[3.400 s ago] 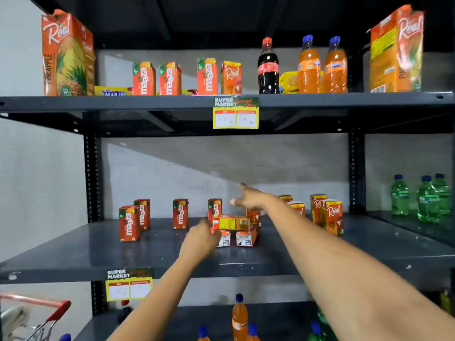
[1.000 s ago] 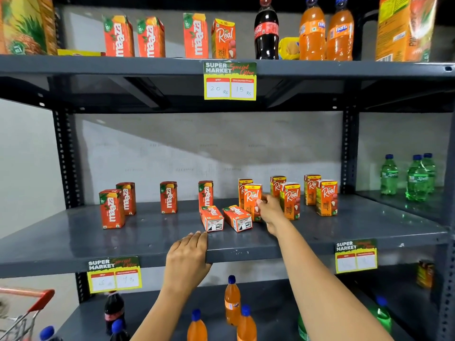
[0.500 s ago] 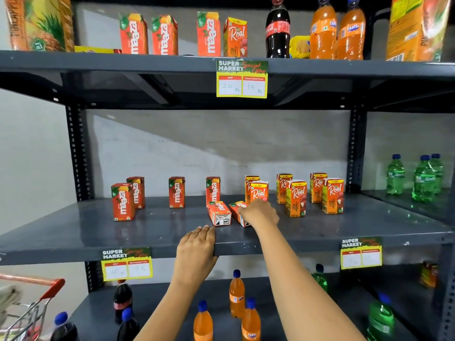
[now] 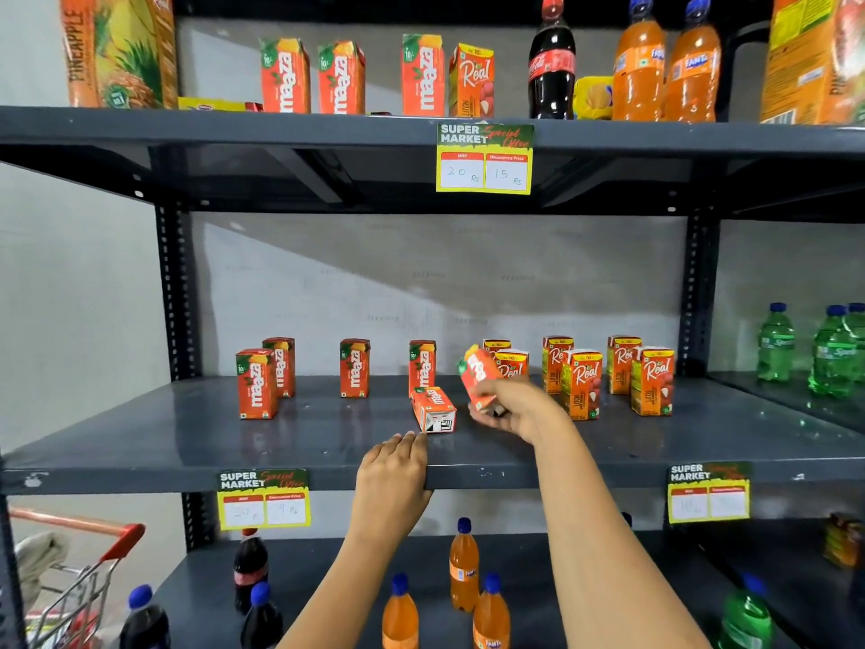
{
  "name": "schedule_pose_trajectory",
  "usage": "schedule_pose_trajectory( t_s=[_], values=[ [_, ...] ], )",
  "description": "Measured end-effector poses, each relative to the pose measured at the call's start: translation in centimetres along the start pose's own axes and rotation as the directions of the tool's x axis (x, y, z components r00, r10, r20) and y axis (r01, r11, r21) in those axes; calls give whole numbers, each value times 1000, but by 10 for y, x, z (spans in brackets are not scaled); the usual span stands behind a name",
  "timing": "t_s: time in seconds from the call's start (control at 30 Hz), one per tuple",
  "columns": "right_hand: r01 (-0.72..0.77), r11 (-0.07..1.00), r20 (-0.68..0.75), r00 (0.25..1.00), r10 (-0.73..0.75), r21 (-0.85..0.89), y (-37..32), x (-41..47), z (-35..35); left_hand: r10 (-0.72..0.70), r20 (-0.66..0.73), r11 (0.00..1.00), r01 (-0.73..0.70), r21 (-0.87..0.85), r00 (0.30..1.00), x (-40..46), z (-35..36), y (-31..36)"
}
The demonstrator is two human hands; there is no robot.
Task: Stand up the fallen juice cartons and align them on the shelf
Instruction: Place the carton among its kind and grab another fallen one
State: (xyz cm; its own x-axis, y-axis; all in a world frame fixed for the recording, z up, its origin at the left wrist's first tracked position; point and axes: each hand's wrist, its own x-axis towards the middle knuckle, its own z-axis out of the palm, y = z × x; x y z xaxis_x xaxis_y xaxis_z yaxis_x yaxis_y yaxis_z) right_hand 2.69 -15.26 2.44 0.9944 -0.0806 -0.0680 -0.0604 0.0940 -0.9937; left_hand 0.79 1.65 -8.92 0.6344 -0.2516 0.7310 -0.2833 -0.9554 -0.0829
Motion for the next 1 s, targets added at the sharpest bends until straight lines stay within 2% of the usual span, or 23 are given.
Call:
schedule_pose_trajectory(
  t_s=[0.1, 0.17, 0.3, 0.37, 0.43, 0.57, 0.7, 0.77, 0.83, 0.9, 1.0],
  values=[
    [27, 906, 188, 975, -117, 423, 1, -7, -9, -5, 16, 1000, 5, -4, 1000, 0, 0, 0],
    [-44, 818, 333, 925, -184, 574, 5, -9, -12, -6, 31, 1000, 6, -2, 999, 0, -2, 1],
    [-230, 744, 630, 712, -311, 627, 18, -7, -14, -8, 38, 1000, 8, 1, 999, 0, -3, 1],
    [-287, 739, 709, 614, -346, 609, 26, -6, -12, -10, 40, 1000, 10, 6, 999, 0, -2, 0],
    [-321, 725, 734, 575, -362, 609, 32, -7, -8, -6, 40, 1000, 5, 11, 999, 0, -2, 0],
    [-254, 730, 668, 655, -353, 635, 36, -8, 1, 14, 62, 1000, -13, -11, 998, 1, -5, 0],
    [-155, 758, 610, 704, -365, 633, 24, -11, 16, 120, 164, 991, -127, 33, 979, 2, -23, -13],
    [-19, 831, 576, 729, -369, 555, 14, -4, 30, 101, 209, 990, -119, 74, 973, 2, -36, -35],
    [92, 887, 505, 794, -340, 452, 6, 7, 51, 30, 243, 992, -59, 114, 969, -1, -44, -56],
    [141, 928, 428, 856, -289, 344, 2, 18, 78, -22, 256, 992, -10, 125, 967, -6, -45, -68],
    [192, 968, 392, 888, -241, 160, 6, 31, 116, -59, 204, 993, 36, 115, 977, -10, -41, -69]
  ],
)
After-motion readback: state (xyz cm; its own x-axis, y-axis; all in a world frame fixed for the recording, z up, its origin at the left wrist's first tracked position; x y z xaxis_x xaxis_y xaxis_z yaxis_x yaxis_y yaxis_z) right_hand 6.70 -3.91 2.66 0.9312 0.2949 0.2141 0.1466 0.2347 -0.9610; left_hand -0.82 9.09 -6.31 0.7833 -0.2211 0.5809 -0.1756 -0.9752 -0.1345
